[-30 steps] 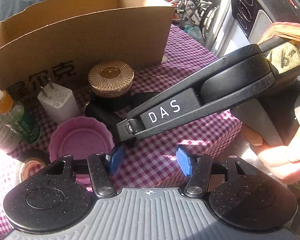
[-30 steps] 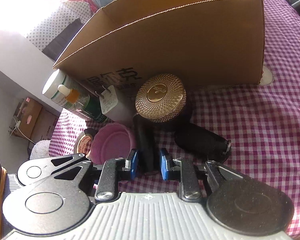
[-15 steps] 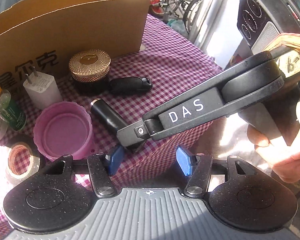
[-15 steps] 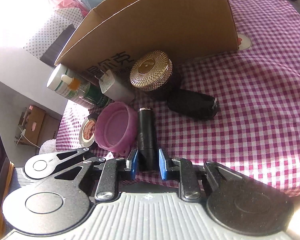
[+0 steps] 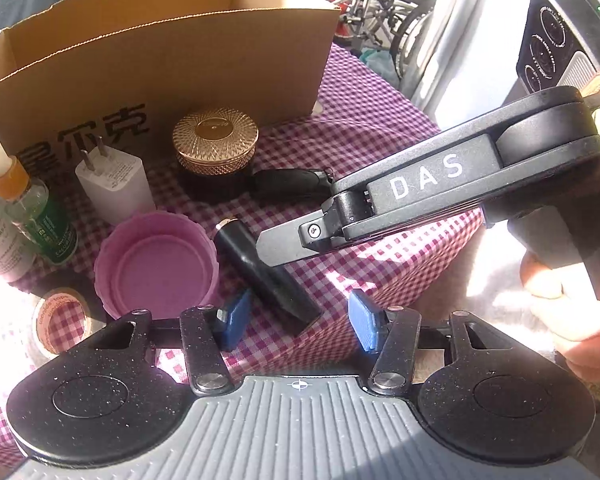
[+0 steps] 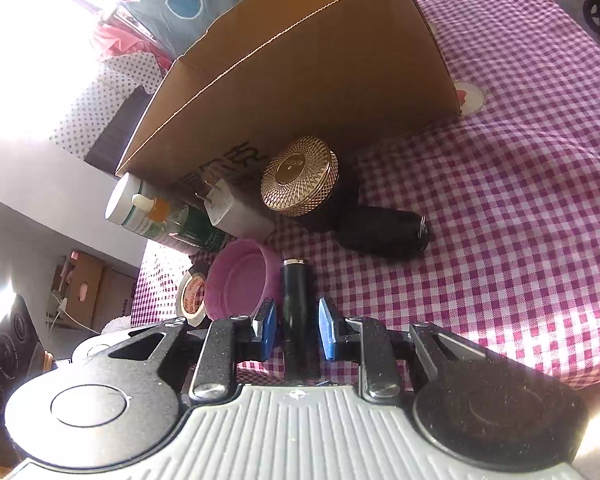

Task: Organize rigid objects
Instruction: 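Lift the black cylinder with the right gripper over the box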

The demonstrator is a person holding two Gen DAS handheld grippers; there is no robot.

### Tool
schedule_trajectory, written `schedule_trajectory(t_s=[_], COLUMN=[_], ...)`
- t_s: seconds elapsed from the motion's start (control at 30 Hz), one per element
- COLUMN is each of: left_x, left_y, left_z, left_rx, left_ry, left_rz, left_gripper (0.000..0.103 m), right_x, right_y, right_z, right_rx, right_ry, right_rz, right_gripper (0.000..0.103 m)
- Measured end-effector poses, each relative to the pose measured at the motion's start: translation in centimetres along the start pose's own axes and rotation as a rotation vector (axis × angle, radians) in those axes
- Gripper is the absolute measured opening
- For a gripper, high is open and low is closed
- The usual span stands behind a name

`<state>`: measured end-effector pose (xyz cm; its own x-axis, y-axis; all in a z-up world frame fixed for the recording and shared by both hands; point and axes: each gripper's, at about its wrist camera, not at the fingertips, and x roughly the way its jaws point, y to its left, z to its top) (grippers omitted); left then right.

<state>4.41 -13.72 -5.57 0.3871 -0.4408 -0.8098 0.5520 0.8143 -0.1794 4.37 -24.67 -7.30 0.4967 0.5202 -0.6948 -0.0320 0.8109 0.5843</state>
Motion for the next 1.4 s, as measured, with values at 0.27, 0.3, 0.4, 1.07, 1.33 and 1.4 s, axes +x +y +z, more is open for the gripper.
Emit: schedule_trajectory(t_s=[0.27, 0.3, 0.4, 1.07, 1.33, 1.4], left_x=[0.1, 0.2, 0.2, -2.5, -7.5, -8.8], left_y=[0.1, 0.2, 0.1, -1.1, -1.0, -0.6], left_z=[0.2, 0.2, 0.4, 0.0, 1.8, 2.8], left_rx=[-0.006, -0.006, 0.009, 0.077, 0.113, 0.116], left_ry=[-0.004, -0.004, -0.007, -0.100, -0.231, -0.259], left_rz=[0.018, 0.023, 0.041, 0.078, 0.099, 0.104], left_gripper=[0.038, 0.037, 0.036, 0.032, 0.032, 0.032], right_x=[1.6, 1.5, 1.5, -1.4, -5.2, -6.0], right_y=[0.2, 0.2, 0.2, 0.8, 5.2, 7.0], right_z=[0.1, 0.1, 0.1, -0.7, 0.9, 1.9], right_rx=[-0.006, -0.006, -0.019, 0.002, -0.071, -0.105], right_ry=[0.048, 0.049, 0.051, -0.034, -0.146, -0.177], right_rz=[-0.013, -0.013, -0.015, 0.019, 0.033, 0.033], right_gripper=[0.026, 0.026, 0.025, 0.025, 0.025, 0.025])
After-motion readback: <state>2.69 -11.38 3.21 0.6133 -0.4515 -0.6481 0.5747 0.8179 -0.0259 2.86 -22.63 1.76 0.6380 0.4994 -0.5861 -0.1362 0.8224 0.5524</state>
